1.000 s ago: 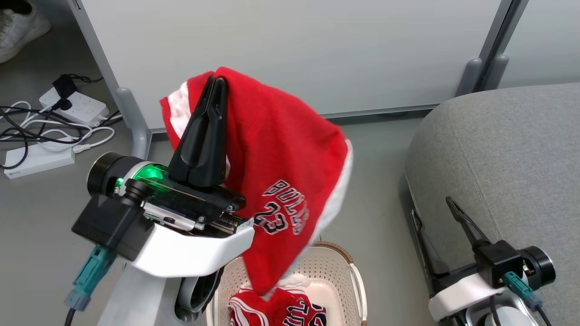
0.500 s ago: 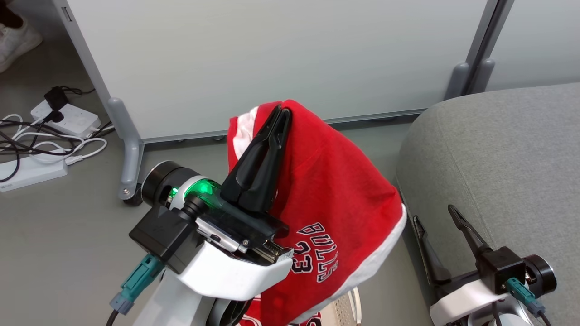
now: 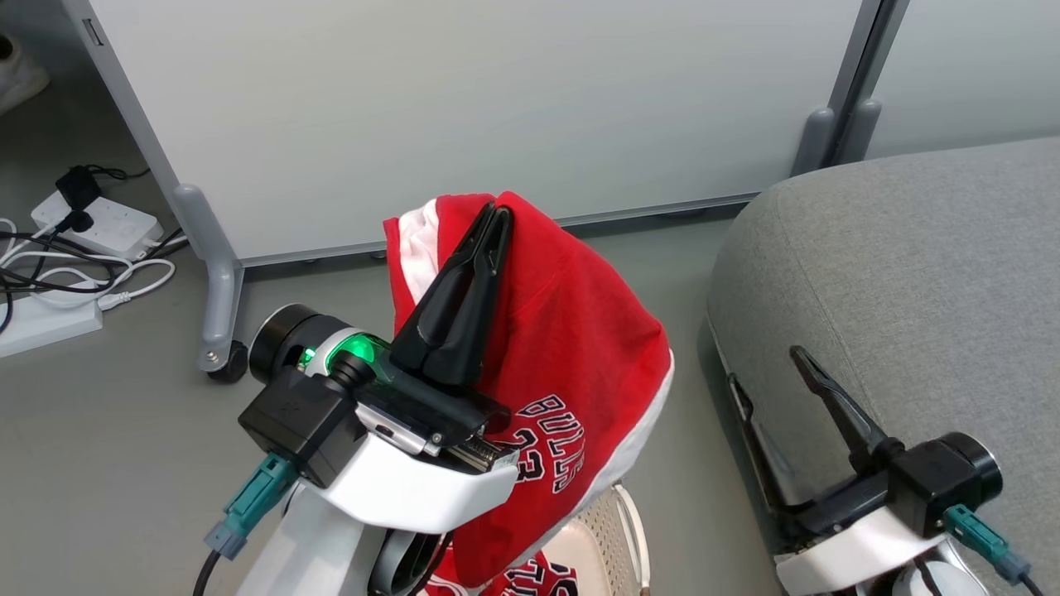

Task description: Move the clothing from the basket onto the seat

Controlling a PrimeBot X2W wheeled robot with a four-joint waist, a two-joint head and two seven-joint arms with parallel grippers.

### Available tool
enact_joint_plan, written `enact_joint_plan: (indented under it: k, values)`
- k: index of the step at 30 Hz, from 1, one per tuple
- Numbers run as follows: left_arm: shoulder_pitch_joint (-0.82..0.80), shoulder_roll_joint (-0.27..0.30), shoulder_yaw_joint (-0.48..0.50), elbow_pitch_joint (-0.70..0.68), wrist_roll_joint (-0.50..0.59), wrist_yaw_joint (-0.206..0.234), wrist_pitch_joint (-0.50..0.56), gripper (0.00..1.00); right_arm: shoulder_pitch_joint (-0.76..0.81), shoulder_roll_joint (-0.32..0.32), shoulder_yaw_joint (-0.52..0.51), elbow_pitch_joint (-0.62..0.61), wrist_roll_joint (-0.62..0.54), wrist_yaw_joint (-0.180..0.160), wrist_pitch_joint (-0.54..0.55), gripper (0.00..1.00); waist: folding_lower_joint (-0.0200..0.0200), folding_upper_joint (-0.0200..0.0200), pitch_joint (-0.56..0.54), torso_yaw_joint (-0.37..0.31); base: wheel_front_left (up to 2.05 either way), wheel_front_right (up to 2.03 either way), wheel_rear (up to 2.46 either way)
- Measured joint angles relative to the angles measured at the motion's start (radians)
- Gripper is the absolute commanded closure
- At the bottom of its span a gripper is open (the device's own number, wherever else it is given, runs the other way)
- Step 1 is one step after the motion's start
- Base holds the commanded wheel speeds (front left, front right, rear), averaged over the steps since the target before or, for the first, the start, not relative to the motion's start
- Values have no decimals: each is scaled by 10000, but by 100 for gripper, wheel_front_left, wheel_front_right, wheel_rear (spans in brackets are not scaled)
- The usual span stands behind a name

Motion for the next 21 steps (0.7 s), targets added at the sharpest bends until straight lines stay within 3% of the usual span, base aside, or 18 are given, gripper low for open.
enact_joint_plan:
  k: [10,15,21]
  values:
    - [-3,-2,46,454,192,-232,0,100,-159,-2033,2635,-2134,786,2,0,0,0,0,164,58,0,0,0]
    - [-5,0,19,510,192,-316,0,100,-297,-2330,3315,-2516,957,2,2,0,0,0,134,101,0,0,0]
    - [-7,-4,-359,591,360,-453,0,100,-678,-1988,3515,-2554,1444,2,2,0,0,0,185,104,0,0,0]
